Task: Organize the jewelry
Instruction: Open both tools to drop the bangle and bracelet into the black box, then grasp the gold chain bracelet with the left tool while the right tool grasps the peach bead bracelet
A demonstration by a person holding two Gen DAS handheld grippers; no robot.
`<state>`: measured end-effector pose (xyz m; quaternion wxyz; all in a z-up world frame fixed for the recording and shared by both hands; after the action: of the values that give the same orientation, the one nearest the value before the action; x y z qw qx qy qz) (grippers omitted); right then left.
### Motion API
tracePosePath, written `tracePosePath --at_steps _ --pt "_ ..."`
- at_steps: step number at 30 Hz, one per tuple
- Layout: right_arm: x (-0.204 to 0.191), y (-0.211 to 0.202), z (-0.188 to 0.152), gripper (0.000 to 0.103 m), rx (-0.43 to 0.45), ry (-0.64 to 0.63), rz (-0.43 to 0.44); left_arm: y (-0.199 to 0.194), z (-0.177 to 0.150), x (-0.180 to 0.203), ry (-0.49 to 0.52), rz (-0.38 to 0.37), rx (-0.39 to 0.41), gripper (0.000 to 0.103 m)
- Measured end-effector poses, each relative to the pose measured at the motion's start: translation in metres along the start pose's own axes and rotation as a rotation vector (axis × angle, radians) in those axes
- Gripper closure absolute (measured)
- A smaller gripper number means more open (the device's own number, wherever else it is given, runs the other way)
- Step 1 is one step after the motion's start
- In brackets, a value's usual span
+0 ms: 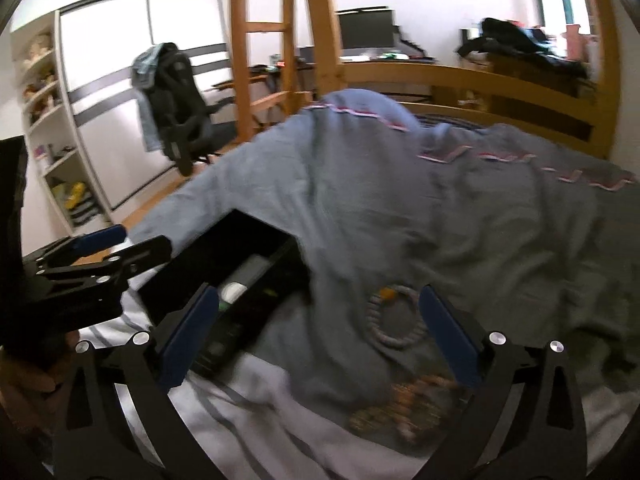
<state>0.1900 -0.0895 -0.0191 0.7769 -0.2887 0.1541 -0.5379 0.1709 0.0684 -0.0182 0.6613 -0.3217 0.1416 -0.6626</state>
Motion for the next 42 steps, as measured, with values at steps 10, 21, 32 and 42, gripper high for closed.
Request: tracePosePath --at_steps 10,21,32,42 --pt "0.071 -0.038 -0.06 0.004 -0.149 0.08 -0.163 0.012 -0.044 0.067 0.12 -0.123 -0.061 0.013" --pt "0.088 -0.009 -0.094 0.034 -0.281 0.099 -0.068 0.057 -0.104 0.117 0.295 -0.244 -0.248 0.038" --pt "0.062 0.053 -0.109 0.047 -0.386 0.069 0.066 0.098 -0.156 0.146 0.465 -0.236 -0.418 0.057" --pt "0.07 0.053 -0.114 0.09 -0.393 0.102 -0.017 0.094 -0.14 0.13 0.407 -0.235 -0.429 0.092"
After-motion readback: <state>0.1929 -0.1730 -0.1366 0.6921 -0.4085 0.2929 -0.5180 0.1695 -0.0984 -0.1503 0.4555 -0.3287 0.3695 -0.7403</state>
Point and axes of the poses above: each gripper's, at about its wrist camera, not at the fingertips, and y roughly the way its jaws point, x to its right, z to its top, the point moved 5 cm from there along y, roughly the way its jaws point, and after that the axes turned 12 degrees about -y, right-handed, at the moved point
